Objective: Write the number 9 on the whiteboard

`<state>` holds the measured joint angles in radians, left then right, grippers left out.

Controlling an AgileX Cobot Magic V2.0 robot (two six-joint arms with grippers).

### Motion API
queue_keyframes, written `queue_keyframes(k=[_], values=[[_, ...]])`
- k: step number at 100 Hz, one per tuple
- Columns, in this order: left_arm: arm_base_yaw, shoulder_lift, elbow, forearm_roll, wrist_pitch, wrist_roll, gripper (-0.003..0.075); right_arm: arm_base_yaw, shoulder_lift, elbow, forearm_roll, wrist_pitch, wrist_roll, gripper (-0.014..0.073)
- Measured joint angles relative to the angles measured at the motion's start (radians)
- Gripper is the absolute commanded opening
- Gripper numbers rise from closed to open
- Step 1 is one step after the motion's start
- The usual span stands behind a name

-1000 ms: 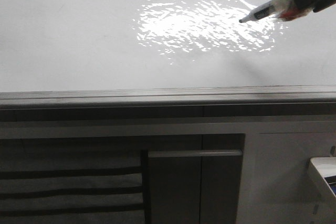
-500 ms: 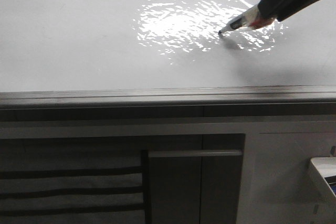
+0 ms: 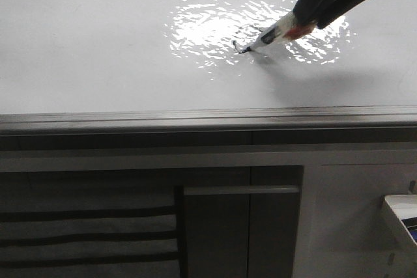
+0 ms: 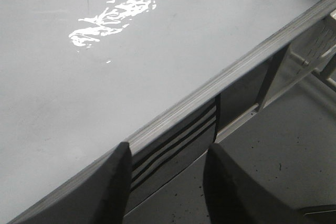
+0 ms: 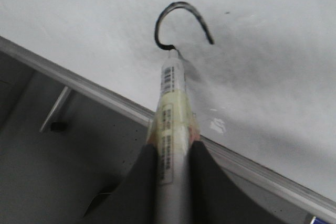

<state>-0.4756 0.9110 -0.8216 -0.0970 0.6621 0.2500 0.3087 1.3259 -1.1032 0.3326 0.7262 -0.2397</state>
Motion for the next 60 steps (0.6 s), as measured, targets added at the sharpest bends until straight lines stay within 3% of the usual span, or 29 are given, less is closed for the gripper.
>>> queue_keyframes(k=[30,60], values=[[0.000,0.000,0.000,0.000,0.000,0.000,0.0291,-0.018,-0.025,0.007,-0.026,-0.008,0.000,-0.0045],[0.000,0.007,-0.002,-0.027,0.000,0.061,0.0291,0.054,-0.012,0.116,-0.012,0.043,-0.021,-0.0045]])
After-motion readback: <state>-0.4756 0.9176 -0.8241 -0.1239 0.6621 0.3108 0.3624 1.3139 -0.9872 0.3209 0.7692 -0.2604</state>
